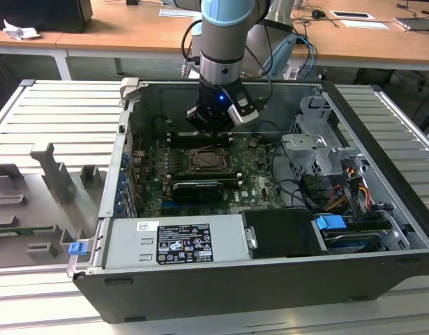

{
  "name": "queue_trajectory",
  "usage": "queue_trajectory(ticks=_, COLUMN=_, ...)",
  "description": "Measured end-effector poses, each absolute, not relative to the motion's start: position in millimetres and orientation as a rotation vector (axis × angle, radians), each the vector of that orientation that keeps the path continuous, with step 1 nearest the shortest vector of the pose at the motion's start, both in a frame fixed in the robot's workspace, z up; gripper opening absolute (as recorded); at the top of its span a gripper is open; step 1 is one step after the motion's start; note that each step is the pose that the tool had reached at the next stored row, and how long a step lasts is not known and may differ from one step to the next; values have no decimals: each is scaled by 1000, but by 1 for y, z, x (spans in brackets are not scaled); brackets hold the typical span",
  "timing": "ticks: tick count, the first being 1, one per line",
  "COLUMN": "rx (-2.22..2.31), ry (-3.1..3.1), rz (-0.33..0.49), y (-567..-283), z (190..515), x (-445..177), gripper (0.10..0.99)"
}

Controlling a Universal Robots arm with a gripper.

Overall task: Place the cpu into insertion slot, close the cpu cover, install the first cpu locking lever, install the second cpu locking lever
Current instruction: 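Install the first cpu locking lever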

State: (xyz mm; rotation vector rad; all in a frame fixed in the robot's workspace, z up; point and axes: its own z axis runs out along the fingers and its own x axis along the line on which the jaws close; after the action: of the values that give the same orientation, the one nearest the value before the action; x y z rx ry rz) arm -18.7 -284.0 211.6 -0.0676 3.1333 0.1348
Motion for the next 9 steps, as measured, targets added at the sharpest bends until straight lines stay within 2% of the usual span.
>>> queue_trajectory(ticks=9, rx=-68, ry=3134, rz=130, y=-284, z=206, x=-17, gripper=106)
